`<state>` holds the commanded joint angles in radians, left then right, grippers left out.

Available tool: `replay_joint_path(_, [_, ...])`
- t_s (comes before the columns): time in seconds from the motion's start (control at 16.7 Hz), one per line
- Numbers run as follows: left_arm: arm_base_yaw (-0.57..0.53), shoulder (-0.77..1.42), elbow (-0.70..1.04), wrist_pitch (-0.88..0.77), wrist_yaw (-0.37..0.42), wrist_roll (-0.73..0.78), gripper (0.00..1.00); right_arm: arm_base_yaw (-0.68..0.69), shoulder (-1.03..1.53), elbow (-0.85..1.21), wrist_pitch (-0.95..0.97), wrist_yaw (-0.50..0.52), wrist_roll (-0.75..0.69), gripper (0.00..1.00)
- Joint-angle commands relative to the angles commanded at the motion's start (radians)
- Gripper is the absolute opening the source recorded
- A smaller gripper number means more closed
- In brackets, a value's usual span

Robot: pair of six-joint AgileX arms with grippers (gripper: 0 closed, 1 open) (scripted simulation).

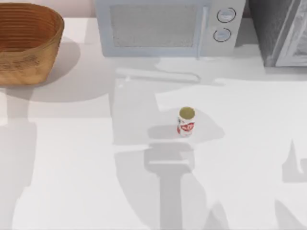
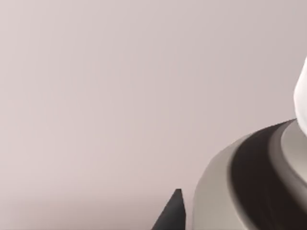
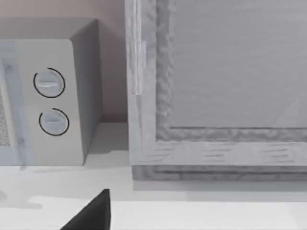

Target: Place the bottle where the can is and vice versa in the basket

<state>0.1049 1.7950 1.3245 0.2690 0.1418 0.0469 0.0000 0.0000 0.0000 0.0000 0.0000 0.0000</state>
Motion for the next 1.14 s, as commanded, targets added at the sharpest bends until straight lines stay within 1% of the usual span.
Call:
replay_joint_path(0.78, [0.0,0.0,0.0,0.0,0.0,0.0,0.98,0.0,0.0,0.0,0.0,0.0,0.0,1.0])
replay_joint_path(0.84, [0.0,0.0,0.0,0.0,0.0,0.0,1.0,0.0,0.0,0.0,0.0,0.0,0.0,1.0])
replay_joint_path(1.14, [0.0,0.0,0.0,0.0,0.0,0.0,1.0,0.0,0.0,0.0,0.0,0.0,0.0,1.0])
